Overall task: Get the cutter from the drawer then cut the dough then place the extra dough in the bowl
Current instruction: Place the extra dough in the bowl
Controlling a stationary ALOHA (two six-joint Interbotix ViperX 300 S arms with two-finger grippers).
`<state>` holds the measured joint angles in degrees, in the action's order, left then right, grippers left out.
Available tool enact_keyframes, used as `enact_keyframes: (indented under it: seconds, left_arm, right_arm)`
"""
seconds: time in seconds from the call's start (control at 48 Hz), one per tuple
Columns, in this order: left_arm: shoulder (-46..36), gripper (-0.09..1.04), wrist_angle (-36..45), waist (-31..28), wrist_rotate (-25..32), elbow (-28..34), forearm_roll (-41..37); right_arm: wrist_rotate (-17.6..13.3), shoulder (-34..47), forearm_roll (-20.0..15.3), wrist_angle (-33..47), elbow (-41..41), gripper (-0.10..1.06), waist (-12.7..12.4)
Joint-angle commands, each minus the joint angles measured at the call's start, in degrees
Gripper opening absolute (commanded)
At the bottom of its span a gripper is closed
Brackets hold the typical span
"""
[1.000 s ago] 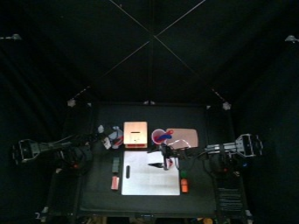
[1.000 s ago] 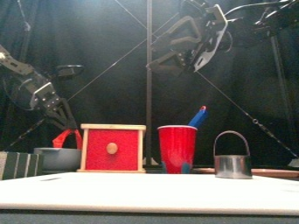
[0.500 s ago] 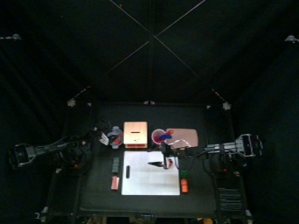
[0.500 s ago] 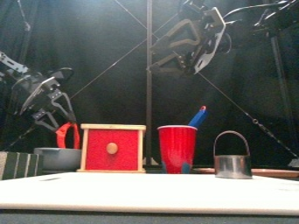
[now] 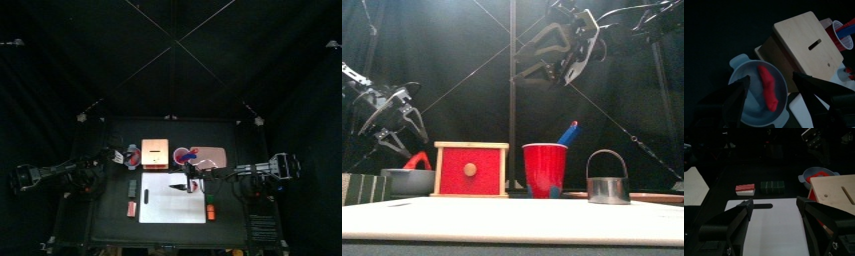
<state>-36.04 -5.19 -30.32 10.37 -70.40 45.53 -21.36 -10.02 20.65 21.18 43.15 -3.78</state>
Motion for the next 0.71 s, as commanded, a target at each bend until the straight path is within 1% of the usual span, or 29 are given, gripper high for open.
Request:
enact_keyframes:
  seconds: [0.021, 0.125, 0.208, 0.271, 0.354, 0.417, 0.5, 0.604, 0.708]
  left_arm:
    - [-0.70, 1.00, -1.41, 1.49, 0.35, 1.93, -0.62]
    - [-1.41, 1.00, -2.37, 2.81, 0.79, 1.93, -5.36]
    - [-1.41, 1.00, -3.52, 5.89, 1.23, 1.85, -12.83]
    - [-1.49, 1.00, -5.19, 10.02, 1.14, 1.67, -20.21]
    - [-1.14, 1.00, -8.44, 16.17, 1.05, 1.67, -27.51]
    - [-0.88, 1.00, -11.87, 20.65, 1.05, 1.58, -31.90]
    - [-0.53, 1.00, -17.58, 25.22, 0.79, 0.88, -37.18]
    - [-0.35, 1.00, -22.41, 26.46, 0.62, -0.09, -38.23]
    - [-0.35, 1.00, -24.87, 26.81, 0.62, -0.88, -37.62]
  right_arm:
    - [-0.09, -0.62, -0.18, 0.44, -0.62, 0.99, -0.44]
    - [0.00, -0.53, -0.18, 0.44, -0.53, 0.99, -0.44]
    - [0.44, -0.35, -0.18, 0.44, -0.62, 0.99, -0.44]
    - [0.70, -0.44, 0.00, 0.53, -0.70, 0.99, -0.44]
    - [0.79, -0.44, 0.00, 0.53, -0.79, 0.99, -0.44]
    - [0.79, -0.35, 0.00, 0.53, -1.14, 0.99, -0.62]
    - [0.79, -0.35, -0.18, 0.53, -1.23, 0.99, -0.79]
    - [0.70, -0.35, -0.18, 0.53, -1.32, 0.99, -0.97]
    - [0.62, -0.35, -0.18, 0.53, -1.32, 0.99, -1.14]
